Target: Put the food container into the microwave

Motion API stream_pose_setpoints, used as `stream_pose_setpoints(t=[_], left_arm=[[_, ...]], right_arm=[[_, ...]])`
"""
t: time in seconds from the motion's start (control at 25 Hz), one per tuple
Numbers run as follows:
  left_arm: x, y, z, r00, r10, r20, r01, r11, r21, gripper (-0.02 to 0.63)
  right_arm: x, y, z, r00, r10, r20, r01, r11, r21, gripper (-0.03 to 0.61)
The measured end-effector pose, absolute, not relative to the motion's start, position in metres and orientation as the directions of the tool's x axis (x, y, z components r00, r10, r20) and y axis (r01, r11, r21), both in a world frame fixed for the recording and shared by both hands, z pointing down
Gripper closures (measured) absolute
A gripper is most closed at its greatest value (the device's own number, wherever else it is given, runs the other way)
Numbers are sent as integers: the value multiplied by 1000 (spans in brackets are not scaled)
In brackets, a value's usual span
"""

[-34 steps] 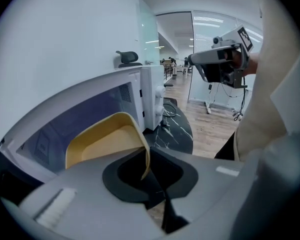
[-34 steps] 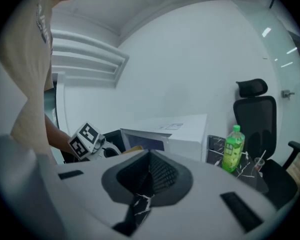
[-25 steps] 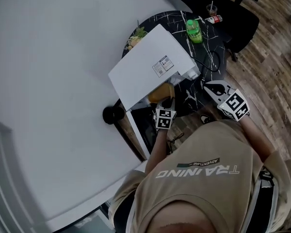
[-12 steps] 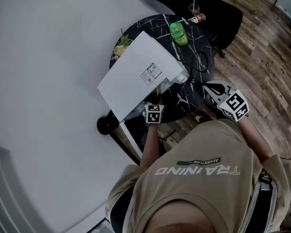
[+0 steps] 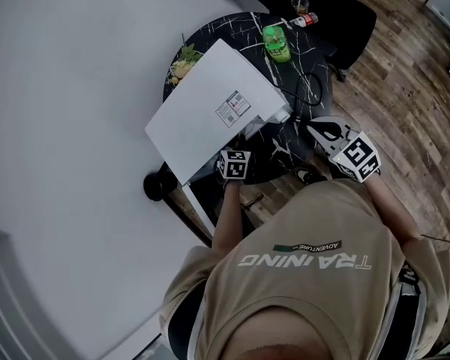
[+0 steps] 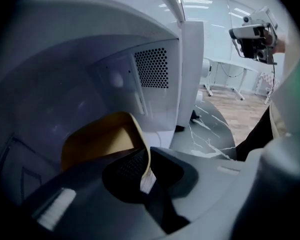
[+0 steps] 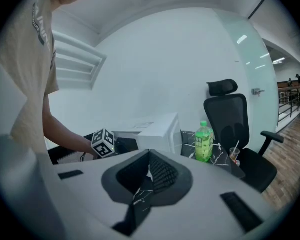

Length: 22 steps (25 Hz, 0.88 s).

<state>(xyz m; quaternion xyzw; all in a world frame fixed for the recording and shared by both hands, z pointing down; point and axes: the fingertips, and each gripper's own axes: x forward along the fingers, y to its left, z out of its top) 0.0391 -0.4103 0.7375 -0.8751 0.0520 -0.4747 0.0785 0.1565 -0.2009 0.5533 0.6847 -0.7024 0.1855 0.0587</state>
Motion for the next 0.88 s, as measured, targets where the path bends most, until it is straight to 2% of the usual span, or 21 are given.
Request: stream_pose_setpoints(t=[0.32, 0.88], left_arm=[[46, -414, 746, 519, -179, 836, 39, -972, -232, 580], [49, -415, 745, 539, -215, 814, 51, -957, -286, 578]], right_arm=[[140, -227, 556, -130, -915, 381, -991, 112, -69, 568], [132, -240, 557, -195, -915, 354, -979, 159, -128, 568]])
